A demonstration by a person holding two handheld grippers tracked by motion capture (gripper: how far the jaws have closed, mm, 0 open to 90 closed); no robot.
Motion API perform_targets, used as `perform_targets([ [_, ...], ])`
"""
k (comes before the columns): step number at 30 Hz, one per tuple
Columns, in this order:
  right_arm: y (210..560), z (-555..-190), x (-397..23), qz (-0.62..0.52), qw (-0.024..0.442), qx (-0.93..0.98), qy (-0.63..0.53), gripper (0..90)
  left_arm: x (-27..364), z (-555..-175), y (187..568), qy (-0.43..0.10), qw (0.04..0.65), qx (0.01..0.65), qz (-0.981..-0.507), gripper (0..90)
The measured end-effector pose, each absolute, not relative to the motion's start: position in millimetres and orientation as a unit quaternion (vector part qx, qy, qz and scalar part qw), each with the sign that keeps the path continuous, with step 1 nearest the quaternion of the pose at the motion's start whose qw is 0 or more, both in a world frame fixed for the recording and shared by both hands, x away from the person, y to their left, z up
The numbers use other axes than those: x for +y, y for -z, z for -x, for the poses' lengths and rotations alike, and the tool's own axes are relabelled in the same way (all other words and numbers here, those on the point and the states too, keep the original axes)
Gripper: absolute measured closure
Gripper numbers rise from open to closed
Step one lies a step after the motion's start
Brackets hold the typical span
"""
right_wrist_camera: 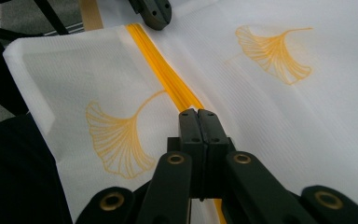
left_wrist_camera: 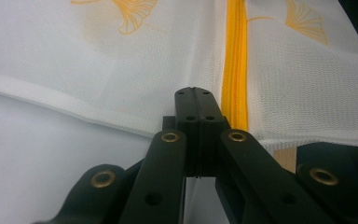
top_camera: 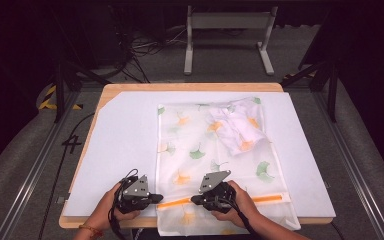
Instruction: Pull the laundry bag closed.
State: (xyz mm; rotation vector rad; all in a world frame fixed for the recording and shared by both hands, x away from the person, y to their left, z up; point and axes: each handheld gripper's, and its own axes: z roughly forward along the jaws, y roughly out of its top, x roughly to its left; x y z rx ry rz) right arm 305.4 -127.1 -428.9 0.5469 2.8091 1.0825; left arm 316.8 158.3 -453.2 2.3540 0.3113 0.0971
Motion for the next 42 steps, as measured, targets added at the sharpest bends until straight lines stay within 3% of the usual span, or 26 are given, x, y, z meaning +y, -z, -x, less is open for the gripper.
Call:
perform_targets([
  [42, 423.6, -304.1, -189.1, -0.216, 0.053, 0.909, -0.354, 90.0, 159.1, -317.5, 453.9, -0.032, 0.378, 0.126, -0.917, 90.0],
])
